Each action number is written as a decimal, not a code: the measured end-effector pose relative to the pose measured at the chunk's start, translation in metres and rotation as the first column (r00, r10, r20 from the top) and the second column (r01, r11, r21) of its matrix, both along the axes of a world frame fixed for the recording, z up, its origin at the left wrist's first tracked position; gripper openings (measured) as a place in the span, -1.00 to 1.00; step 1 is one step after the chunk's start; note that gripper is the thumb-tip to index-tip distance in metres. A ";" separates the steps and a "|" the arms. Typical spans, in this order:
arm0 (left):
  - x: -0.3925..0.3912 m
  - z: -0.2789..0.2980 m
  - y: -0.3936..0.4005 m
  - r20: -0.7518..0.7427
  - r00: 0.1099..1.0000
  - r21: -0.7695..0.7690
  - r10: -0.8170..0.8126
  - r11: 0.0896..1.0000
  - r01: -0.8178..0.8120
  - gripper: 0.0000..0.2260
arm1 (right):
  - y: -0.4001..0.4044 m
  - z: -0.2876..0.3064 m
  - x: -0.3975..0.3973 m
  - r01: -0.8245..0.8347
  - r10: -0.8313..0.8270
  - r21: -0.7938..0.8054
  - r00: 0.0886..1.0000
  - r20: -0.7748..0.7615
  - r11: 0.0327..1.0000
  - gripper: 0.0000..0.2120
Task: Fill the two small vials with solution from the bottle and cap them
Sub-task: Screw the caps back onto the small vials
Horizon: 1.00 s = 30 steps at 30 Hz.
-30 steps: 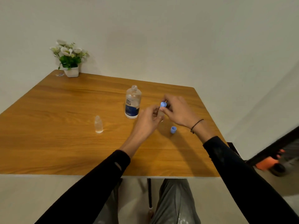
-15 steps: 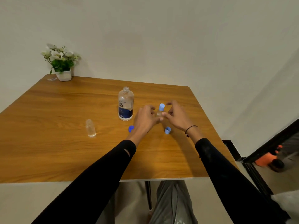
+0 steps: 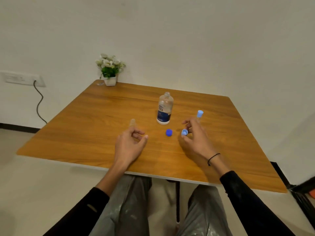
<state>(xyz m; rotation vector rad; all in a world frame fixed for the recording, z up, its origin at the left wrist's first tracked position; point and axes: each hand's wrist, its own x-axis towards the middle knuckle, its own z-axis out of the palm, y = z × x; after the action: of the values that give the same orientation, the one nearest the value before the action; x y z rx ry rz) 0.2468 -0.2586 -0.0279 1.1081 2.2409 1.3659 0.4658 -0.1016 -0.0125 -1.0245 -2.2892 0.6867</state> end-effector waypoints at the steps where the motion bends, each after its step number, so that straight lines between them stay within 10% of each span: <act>1: -0.011 0.000 -0.006 -0.001 1.000 0.011 0.030 0.999 -0.030 -0.85 | -0.008 0.005 -0.015 -0.028 0.027 -0.026 0.999 -0.035 0.999 -0.63; 8: -0.075 -0.010 -0.020 0.000 0.998 0.003 0.056 0.998 -0.056 -0.64 | -0.032 0.024 -0.107 -0.261 0.264 0.048 0.962 -0.074 0.964 -0.77; 14: -0.078 -0.017 0.013 -0.057 0.993 0.032 -0.107 0.994 0.109 -0.34 | -0.017 0.035 -0.155 -0.379 0.338 0.200 0.917 0.213 0.903 -0.70; 30: -0.074 -0.028 0.033 -0.029 0.989 0.033 -0.144 0.989 0.145 -0.89 | -0.016 0.051 -0.182 -0.550 0.289 0.323 0.753 0.592 0.771 -0.90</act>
<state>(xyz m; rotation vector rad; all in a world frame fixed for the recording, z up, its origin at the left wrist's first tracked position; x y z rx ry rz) 0.1728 -0.2260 -0.0555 1.2807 2.1161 1.3432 0.2843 -0.1176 0.0388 -0.4475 -3.0042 -0.0532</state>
